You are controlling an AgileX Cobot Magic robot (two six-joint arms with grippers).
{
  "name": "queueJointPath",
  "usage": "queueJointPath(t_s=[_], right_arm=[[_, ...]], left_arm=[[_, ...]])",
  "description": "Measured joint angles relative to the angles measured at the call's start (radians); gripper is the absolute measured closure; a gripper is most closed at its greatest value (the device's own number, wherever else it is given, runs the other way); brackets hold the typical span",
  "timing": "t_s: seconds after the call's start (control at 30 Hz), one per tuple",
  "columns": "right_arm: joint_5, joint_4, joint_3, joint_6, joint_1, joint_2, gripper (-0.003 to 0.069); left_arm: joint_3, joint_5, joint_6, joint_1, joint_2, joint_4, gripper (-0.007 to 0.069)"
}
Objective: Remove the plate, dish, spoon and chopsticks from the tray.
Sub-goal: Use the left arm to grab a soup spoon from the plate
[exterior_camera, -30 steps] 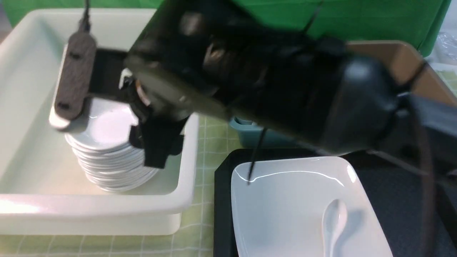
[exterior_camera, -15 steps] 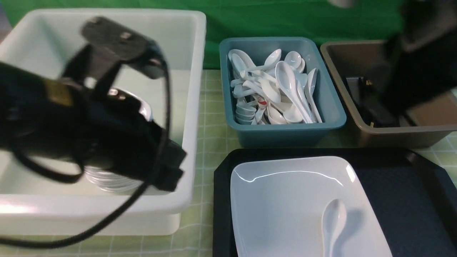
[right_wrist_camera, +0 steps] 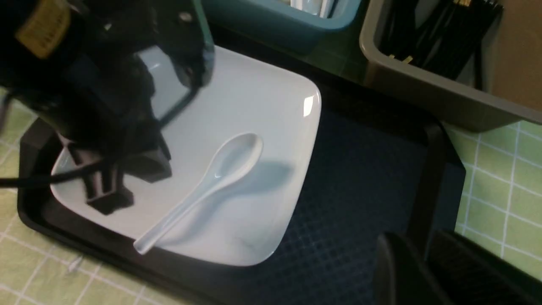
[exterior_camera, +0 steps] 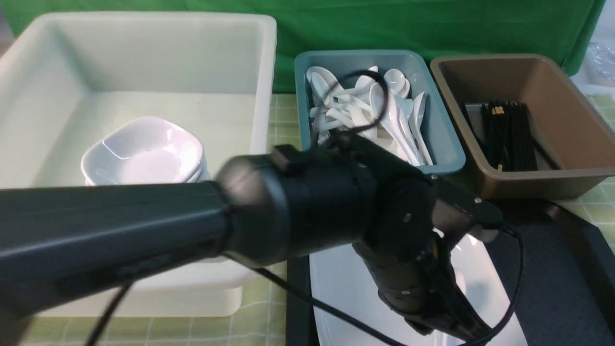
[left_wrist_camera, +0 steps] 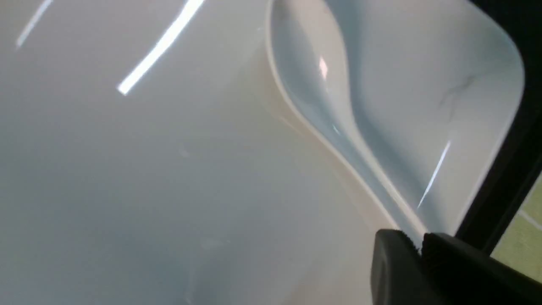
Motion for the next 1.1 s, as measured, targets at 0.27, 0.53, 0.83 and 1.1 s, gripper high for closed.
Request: queueJointPath(t_s=[0.27,0.53,0.83,1.1], right_arm=[[0.002,0.000,0.031,-0.003,0.000,-0.053,0.0500],[0.004,0.000,0.035,-0.037,0.000,-0.054,0.0487],[0.004,0.000,0.035,-0.055,0.000,-0.055,0.0475],[0.005,0.000,0.035,-0.055,0.000,-0.056,0.0464]], left_arm=[[-0.093,0.009,-0.096,-0.001,0.150,0.001,0.0181],[-0.107,-0.023,-0.099,-0.001,0.198,0.064,0.0166],[-0.115,0.041,-0.046,-0.004,0.202,0.059,0.0528],[-0.149,0.137,-0.012,-0.004,0.154,0.151,0.0545]])
